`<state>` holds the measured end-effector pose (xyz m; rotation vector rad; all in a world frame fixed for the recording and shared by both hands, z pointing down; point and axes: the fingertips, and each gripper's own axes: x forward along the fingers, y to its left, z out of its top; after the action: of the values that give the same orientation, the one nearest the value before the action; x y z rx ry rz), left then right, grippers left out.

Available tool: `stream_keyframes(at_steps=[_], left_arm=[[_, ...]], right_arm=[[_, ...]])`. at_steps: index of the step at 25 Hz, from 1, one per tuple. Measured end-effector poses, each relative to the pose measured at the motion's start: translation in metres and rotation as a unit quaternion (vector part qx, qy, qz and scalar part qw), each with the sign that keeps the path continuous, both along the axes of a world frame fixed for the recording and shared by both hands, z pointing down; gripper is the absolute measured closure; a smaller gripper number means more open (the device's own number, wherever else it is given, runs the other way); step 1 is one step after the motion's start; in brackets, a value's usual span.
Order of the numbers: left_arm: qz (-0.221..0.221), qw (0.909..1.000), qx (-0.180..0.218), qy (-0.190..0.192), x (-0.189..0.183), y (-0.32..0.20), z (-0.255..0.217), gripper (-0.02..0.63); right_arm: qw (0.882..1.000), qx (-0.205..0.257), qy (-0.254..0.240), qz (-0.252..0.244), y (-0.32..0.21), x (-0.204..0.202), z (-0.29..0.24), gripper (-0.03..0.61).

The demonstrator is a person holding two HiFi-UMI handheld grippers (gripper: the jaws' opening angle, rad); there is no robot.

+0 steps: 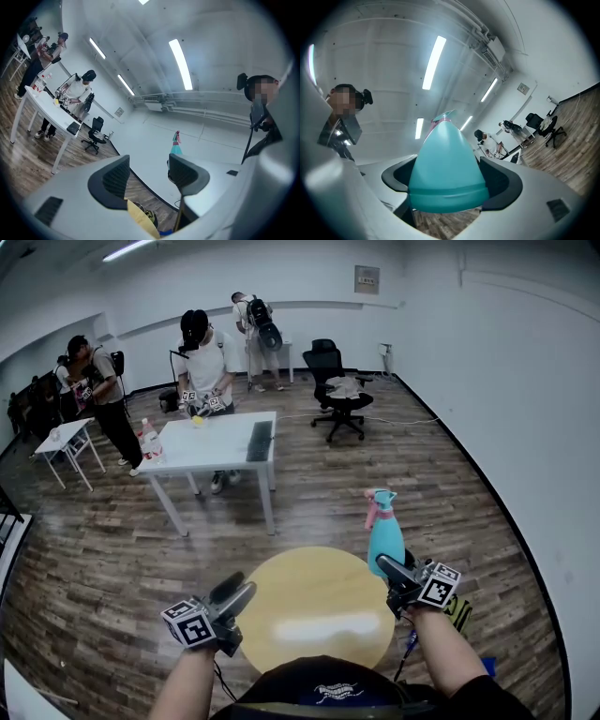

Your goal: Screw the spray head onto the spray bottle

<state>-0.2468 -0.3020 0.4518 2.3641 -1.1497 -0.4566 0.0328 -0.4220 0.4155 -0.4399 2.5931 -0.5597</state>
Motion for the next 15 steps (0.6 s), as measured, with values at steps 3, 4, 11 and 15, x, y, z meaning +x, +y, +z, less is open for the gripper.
stream_keyframes(at_steps=[3, 4, 11, 15], left_arm=[[0.003, 1.0000, 0.002, -0.002, 0.0011, -0.0025, 0.0029, 0.322], [0.004, 1.0000, 0.003, -0.004, 0.0006, -0.0033, 0.0053, 0.322], [0.004, 1.0000, 0.003, -0.003, -0.0017, -0.0050, -0.0013, 0.322], [0.005, 0.9999, 0.008, -0.008, -0.0014, -0.0095, 0.0034, 0.322]], right_arm=[[1.000, 0.003, 0.001, -0.002, -0.0007, 0.0000, -0.0015, 0.146], [1.000, 0.004, 0.001, -0.002, -0.0007, -0.0003, -0.0014, 0.146], [1.000, 0.004, 0.002, -0.007, 0.0001, -0.0073, -0.0005, 0.147], [1.000, 0.006, 0.000, -0.011, -0.0019, -0.0067, -0.0011, 0.146]])
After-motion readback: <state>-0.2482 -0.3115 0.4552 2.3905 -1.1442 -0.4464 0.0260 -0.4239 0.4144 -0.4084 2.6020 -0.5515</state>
